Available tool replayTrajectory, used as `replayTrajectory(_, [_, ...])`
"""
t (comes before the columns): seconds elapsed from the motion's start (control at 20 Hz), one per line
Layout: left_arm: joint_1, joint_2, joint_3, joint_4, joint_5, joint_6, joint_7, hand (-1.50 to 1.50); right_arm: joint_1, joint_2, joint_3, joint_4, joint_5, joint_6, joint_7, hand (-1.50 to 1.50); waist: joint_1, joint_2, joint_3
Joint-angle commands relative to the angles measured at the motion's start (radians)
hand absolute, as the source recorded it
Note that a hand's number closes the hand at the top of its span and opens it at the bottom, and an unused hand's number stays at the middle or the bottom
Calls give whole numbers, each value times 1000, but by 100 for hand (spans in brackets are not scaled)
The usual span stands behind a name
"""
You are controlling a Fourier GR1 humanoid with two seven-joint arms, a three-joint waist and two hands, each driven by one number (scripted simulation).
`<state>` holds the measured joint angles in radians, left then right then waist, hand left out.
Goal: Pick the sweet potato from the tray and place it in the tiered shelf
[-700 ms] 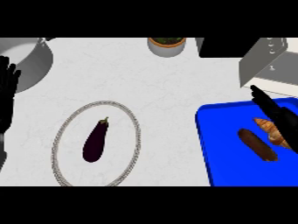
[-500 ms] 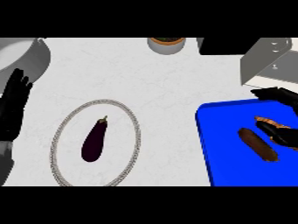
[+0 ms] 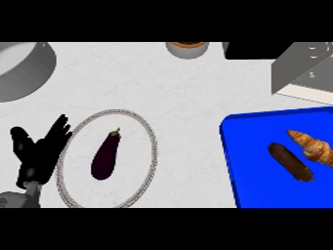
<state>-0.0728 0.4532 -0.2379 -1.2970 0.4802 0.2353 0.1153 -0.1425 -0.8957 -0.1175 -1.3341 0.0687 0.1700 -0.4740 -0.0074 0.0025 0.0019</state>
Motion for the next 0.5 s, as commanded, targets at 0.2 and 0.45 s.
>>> replayTrajectory(0.2, [43,-15,-17,-61,-20,8,64,0,100,-146,1,73,81,189,-309,-150,4,-5,-1])
replayTrajectory(0.45, [-2,-50,14,62,-40,-15,9,0,203,-205,-16,-219,83,248,-139,-150,-23,-8,-4])
